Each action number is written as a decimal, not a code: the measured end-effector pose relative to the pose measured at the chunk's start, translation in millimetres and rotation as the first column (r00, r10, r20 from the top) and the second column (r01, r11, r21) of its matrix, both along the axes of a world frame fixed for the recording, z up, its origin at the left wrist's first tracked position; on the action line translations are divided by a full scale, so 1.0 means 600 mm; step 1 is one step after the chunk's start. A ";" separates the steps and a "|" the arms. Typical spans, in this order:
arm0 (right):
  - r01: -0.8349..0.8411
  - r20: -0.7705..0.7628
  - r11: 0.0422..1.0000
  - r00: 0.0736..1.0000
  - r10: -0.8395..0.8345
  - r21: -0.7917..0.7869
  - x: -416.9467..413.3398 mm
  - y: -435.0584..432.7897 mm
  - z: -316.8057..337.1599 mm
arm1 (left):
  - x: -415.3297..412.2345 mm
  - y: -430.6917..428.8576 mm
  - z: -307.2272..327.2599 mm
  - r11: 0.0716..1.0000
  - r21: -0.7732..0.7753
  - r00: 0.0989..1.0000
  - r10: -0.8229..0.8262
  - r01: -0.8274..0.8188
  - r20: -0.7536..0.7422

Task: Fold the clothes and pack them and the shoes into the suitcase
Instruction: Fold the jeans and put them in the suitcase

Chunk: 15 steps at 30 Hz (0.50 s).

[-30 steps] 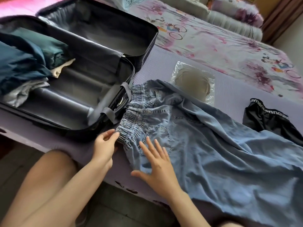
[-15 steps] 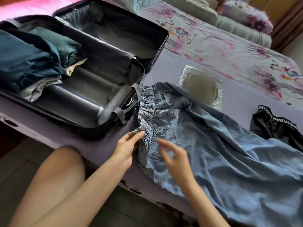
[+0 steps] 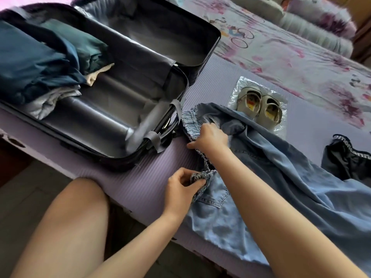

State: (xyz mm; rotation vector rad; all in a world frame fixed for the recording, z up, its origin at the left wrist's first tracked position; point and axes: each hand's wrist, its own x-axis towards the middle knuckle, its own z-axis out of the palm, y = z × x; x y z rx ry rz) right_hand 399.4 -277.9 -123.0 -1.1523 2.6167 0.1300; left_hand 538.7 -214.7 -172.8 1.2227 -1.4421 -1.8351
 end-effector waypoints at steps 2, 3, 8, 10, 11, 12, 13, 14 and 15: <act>0.002 -0.007 1.000 1.000 -0.003 -0.030 0.001 -0.007 -0.014 | 0.012 -0.009 -0.001 0.997 -0.015 0.997 0.072 -0.072 0.006; 0.063 0.052 0.988 0.997 -0.056 -0.140 -0.003 -0.007 -0.018 | 0.017 -0.015 -0.002 0.992 -0.025 0.992 0.126 -0.126 0.002; 0.587 0.649 0.655 0.737 -0.190 -0.476 -0.032 -0.005 -0.031 | 0.029 -0.029 0.009 0.938 -0.110 0.944 0.321 -0.328 -0.075; 0.591 0.769 0.681 0.636 -0.065 -0.431 -0.026 0.000 -0.032 | 0.029 -0.018 0.015 0.912 -0.306 0.961 0.275 -0.275 -0.043; 0.520 0.751 0.732 0.660 -0.019 -0.439 -0.027 0.006 -0.032 | 0.027 -0.013 0.016 0.857 -0.463 0.967 0.254 -0.226 -0.001; 0.438 0.696 0.772 0.718 0.009 -0.462 -0.035 0.014 -0.035 | 0.025 -0.008 0.016 0.778 -0.606 0.970 0.240 -0.169 0.038; 0.385 0.642 0.784 0.767 0.023 -0.488 -0.048 0.025 -0.034 | 0.021 -0.007 0.012 0.706 -0.701 0.974 0.213 -0.103 0.072; 0.374 0.608 0.776 0.793 0.016 -0.508 -0.064 0.037 -0.030 | 0.016 -0.008 0.010 0.658 -0.752 0.982 0.156 -0.025 0.103; 0.385 0.588 0.750 0.808 0.007 -0.537 -0.085 0.051 -0.027 | 0.008 -0.009 0.009 0.628 -0.775 0.988 0.068 0.068 0.141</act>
